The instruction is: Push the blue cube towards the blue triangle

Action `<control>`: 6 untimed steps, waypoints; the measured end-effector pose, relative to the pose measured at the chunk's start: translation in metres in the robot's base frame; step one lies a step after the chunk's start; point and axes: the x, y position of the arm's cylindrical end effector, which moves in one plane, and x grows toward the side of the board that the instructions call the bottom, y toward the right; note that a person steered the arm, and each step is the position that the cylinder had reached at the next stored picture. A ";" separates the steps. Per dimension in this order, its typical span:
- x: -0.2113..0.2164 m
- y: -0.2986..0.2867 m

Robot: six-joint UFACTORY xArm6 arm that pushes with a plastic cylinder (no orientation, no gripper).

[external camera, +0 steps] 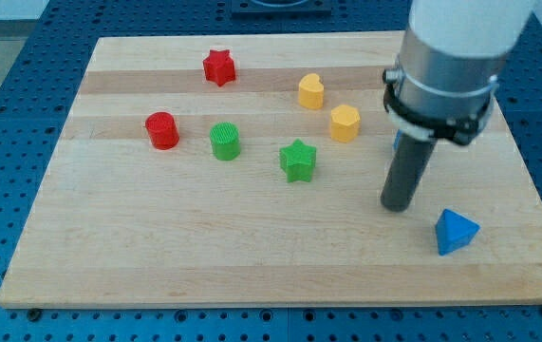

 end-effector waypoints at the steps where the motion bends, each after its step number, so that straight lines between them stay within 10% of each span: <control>1: -0.003 0.074; 4: -0.098 0.017; 6: 0.012 0.018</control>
